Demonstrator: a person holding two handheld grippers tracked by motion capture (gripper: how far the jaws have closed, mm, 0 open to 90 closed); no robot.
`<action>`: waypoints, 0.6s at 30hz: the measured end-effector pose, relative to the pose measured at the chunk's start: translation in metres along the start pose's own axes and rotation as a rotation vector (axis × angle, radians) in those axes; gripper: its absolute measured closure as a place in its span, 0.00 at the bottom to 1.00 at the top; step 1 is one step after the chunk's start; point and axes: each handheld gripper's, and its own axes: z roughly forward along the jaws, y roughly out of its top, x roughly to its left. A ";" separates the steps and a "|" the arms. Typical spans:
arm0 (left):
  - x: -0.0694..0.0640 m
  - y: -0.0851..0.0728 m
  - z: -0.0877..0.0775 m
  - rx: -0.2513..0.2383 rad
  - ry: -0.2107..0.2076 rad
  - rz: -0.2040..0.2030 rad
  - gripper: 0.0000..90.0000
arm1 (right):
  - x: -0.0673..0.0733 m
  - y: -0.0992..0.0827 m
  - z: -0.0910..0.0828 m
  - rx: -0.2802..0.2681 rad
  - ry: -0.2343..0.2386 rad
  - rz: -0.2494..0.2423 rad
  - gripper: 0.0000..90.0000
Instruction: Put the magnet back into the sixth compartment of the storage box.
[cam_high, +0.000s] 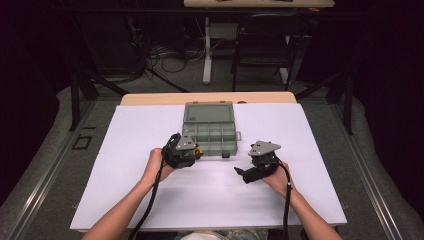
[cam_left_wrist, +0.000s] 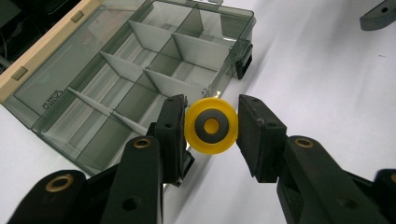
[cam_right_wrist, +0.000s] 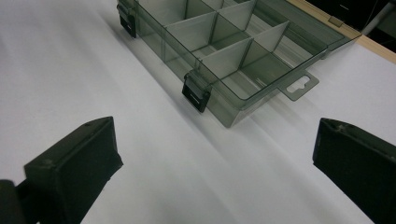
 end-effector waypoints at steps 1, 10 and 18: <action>0.001 0.001 0.001 -0.001 -0.001 -0.002 0.70 | 0.000 0.000 0.000 0.001 0.000 0.000 0.00; 0.006 0.006 0.004 -0.013 0.004 -0.003 0.70 | 0.000 0.000 0.000 0.002 -0.001 0.000 0.00; 0.009 0.007 0.008 -0.013 0.007 -0.008 0.70 | 0.000 0.000 0.000 0.000 -0.002 0.001 0.00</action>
